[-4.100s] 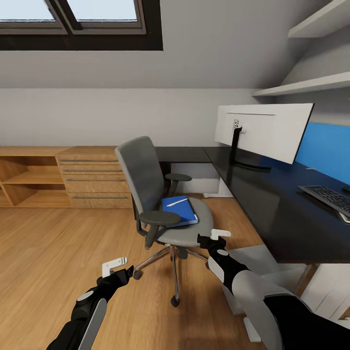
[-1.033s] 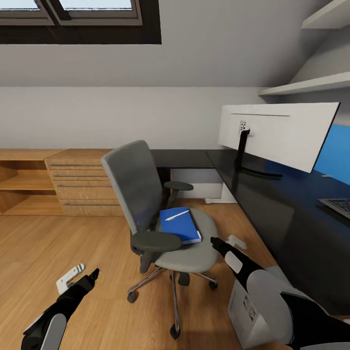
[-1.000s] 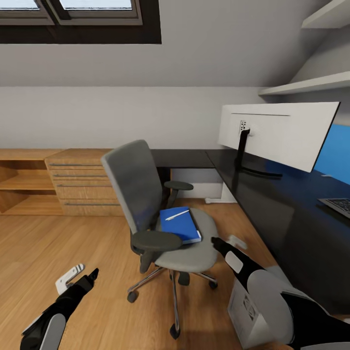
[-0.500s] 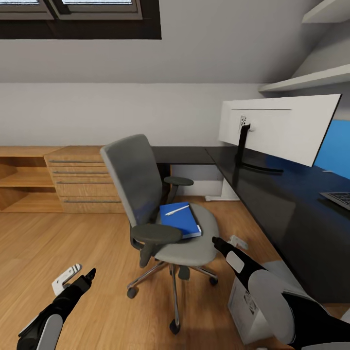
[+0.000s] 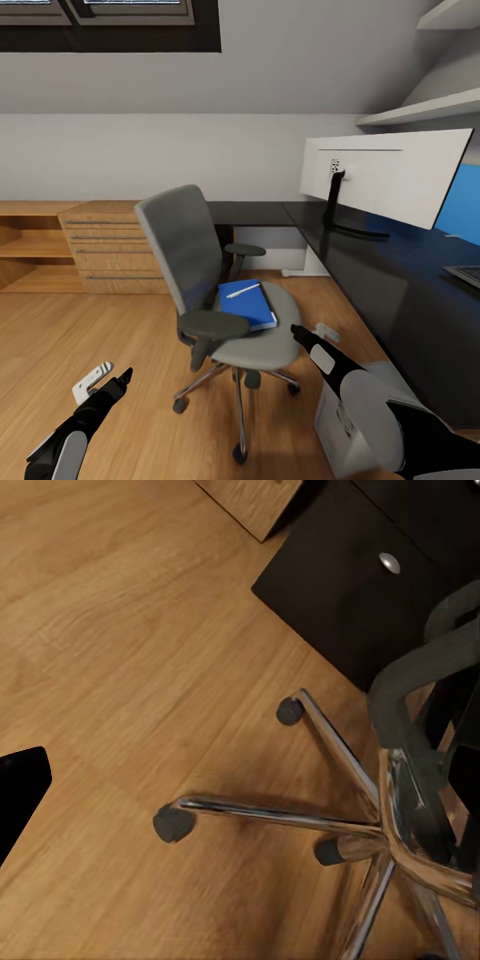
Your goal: In the bedroom, organize the workspace by keeping the computer under the desk, ensuring the monitor is on the desk, placing the keyboard on the desk next to the monitor, placing the mouse on the desk next to the keyboard, moving the folder from the swivel chair onto the desk next to the mouse, stacking the notebook on top of the folder with the pen on top of the notebook, and positioning the swivel chair next to the desk.
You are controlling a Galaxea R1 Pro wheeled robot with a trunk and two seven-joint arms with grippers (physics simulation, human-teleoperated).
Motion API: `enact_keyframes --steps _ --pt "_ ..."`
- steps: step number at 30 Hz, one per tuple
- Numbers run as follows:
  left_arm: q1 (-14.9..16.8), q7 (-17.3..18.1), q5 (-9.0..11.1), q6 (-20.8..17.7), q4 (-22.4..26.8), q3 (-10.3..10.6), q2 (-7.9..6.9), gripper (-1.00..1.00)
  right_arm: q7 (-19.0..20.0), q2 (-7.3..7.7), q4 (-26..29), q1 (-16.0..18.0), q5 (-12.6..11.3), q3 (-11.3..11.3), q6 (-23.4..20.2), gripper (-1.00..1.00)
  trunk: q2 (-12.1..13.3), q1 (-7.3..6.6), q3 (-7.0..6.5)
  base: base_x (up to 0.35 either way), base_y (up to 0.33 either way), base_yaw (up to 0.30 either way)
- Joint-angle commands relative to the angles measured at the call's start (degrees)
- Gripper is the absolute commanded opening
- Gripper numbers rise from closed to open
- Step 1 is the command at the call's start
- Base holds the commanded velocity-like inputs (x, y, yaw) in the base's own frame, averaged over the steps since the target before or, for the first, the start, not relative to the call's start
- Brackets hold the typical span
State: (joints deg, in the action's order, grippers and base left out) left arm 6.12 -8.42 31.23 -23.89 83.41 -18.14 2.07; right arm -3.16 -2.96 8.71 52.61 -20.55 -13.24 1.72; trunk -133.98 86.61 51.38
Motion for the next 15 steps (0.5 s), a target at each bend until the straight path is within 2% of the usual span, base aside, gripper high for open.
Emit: enact_keyframes --steps 1,6,15 --pt "0.04 -0.35 0.60 -0.32 0.09 -0.06 0.04 1.00 -0.10 -0.03 -0.01 0.04 -0.20 -0.20 0.18 1.00 -0.02 0.01 0.06 0.129 0.000 0.000" --pt "0.04 -0.36 0.57 -0.29 0.09 -0.06 0.04 1.00 -0.11 -0.03 -0.01 0.03 -0.20 -0.15 0.24 1.00 -0.02 0.01 0.06 0.078 0.000 0.000" --pt "0.04 -0.37 0.57 -0.30 0.16 -0.05 0.04 1.00 -0.15 -0.03 -0.01 0.01 -0.20 -0.12 0.38 1.00 -0.02 0.01 0.06 0.150 0.000 0.000"
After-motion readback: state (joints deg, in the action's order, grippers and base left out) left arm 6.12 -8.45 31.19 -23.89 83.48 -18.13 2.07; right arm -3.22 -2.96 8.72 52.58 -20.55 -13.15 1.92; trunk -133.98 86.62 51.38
